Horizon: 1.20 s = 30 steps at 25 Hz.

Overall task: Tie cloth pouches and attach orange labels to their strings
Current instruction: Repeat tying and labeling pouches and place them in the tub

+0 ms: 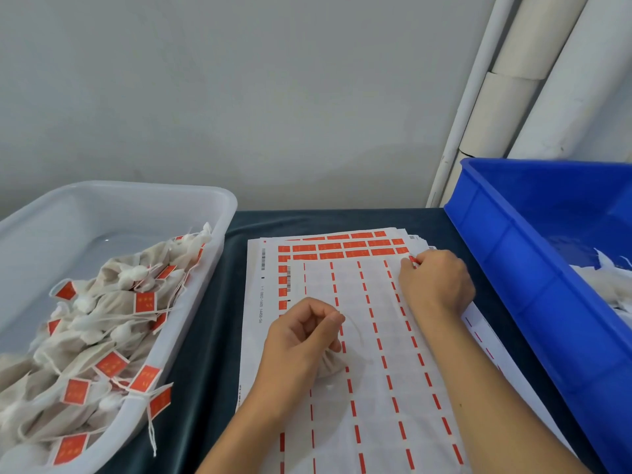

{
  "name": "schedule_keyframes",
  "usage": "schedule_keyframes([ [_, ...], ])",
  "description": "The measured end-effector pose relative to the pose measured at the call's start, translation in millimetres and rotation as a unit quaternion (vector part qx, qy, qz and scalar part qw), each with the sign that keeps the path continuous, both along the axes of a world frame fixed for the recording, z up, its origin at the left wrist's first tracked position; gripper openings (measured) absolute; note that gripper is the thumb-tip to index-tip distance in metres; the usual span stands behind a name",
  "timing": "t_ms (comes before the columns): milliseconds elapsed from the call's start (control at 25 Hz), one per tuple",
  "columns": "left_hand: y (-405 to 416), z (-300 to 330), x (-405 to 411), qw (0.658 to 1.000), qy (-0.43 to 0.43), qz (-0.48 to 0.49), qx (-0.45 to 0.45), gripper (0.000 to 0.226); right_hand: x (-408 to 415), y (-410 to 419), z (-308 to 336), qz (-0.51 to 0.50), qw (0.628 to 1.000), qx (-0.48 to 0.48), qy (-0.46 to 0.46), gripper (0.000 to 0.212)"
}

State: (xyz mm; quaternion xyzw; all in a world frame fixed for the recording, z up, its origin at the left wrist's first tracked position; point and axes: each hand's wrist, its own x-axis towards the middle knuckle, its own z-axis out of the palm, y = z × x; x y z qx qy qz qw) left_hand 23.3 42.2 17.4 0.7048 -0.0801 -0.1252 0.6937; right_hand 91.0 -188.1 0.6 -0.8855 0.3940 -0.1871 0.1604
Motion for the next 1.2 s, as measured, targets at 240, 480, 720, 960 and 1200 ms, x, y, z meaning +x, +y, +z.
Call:
schedule_keyframes([
  [240, 4.1, -1.3, 5.1, 0.996, 0.014, -0.039, 0.077, 0.018, 1.2, 0.2, 2.4, -0.007, 1.000, 0.014, -0.014, 0.031],
  [480, 5.6, 1.2, 5.5, 0.998, 0.014, -0.005, 0.056, 0.019, 2.9, 16.7, 1.0, 0.016, 1.000, 0.005, -0.023, 0.026],
  [720, 4.7, -1.9, 6.7, 0.999, 0.012, 0.023, 0.032, 0.015, 0.6, 34.1, -5.2, 0.061, 0.997, 0.000, -0.043, 0.028],
  [960, 5.0, -4.8, 7.6, 0.999, 0.021, 0.028, 0.037, 0.014, 9.1, 10.3, 9.6, 0.071, 0.992, 0.105, -0.009, 0.021],
  [1200, 5.2, -4.9, 8.2, 0.998, 0.026, 0.025, 0.044, 0.014, 16.5, -13.3, 14.0, 0.080, 0.964, 0.254, -0.008, 0.027],
])
